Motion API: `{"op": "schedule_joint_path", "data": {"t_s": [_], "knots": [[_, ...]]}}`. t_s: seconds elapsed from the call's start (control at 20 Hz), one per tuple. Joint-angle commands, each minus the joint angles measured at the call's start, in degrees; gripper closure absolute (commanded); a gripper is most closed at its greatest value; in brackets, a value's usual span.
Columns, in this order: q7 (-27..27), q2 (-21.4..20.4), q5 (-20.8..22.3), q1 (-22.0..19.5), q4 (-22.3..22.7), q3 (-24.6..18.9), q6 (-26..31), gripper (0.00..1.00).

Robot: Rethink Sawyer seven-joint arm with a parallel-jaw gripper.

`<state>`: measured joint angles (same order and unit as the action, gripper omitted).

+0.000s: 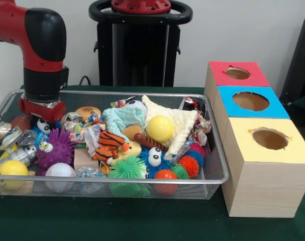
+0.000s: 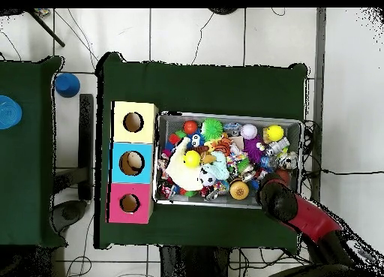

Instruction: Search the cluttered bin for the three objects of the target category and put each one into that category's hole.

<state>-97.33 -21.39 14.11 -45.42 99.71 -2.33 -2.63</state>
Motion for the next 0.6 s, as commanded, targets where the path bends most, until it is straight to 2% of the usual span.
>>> {"op": "schedule_joint_path", "data": {"t_s": [0.05, 0.6], "knots": [[-7.0, 3.1, 1.3, -1.6, -1.0, -9.2, -0.5, 0.0], [-6.8, 2.9, 0.9, -0.9, -1.2, -8.2, 0.3, 0.0]]}}
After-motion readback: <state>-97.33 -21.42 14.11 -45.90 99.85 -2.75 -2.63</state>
